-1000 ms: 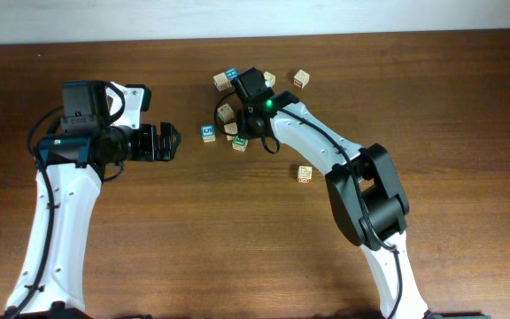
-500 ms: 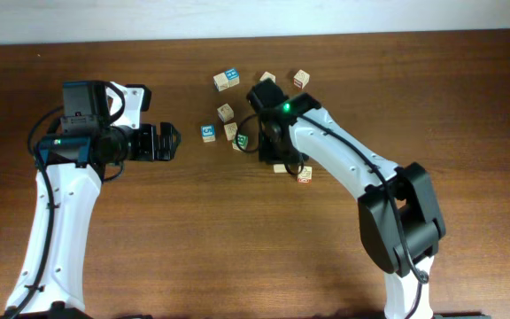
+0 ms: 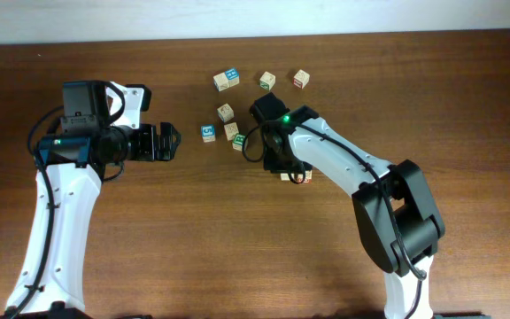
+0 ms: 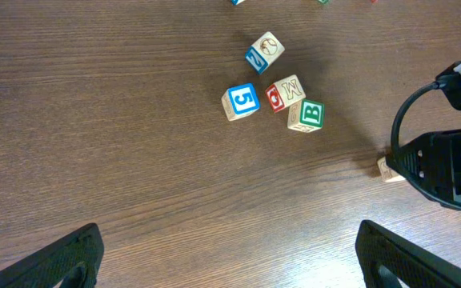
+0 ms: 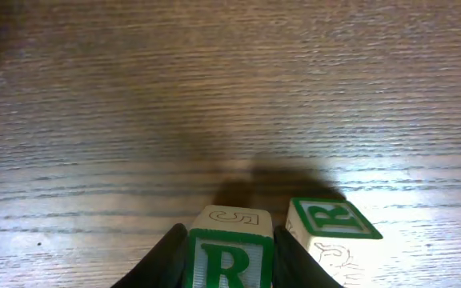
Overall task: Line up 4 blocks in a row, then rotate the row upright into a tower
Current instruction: 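Move the right gripper into the cluster and grasp the green B block, then place the green B block beside the R block with the right gripper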
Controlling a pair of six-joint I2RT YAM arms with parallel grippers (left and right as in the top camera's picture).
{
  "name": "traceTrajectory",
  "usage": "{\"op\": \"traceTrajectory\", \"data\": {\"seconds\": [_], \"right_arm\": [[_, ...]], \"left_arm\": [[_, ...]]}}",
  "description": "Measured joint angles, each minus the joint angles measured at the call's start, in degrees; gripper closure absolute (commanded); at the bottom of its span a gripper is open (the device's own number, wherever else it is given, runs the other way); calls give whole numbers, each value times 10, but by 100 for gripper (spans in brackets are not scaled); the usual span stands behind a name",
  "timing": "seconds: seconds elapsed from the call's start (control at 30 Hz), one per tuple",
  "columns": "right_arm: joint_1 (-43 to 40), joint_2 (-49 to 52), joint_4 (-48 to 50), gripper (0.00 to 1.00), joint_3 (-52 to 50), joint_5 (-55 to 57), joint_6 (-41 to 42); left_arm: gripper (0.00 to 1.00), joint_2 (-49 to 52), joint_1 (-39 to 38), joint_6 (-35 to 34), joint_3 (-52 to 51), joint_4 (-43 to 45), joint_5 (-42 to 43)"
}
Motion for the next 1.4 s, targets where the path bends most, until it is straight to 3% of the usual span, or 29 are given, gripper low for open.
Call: {"op": "traceTrajectory", "data": {"seconds": [0.13, 0.4, 0.5, 0.63, 0.7, 0.77, 0.9, 1.3, 1.4], "right_arm": [[0, 0, 0, 63, 0, 2, 0], [0, 0, -1, 62, 0, 4, -5], [0, 2, -22, 49, 50, 4, -51], [0, 1, 90, 51, 131, -22, -112], [2, 2, 130, 51, 131, -42, -79], [9, 13, 137, 45, 131, -49, -33], [23, 79, 147, 46, 131, -59, 44], [36, 105, 171, 47, 131, -62, 62], [36, 105, 174, 53, 127, -61, 63]], "left_arm": [[1, 0, 0, 0, 0, 0, 0], [1, 0, 0, 0, 0, 0, 0], [1, 0, 0, 0, 0, 0, 0], [1, 0, 0, 0, 0, -1, 0], [1, 0, 0, 0, 0, 0, 0], [1, 0, 0, 0, 0, 0, 0], [1, 0, 0, 0, 0, 0, 0], [1, 0, 0, 0, 0, 0, 0], [1, 0, 0, 0, 0, 0, 0]]}}
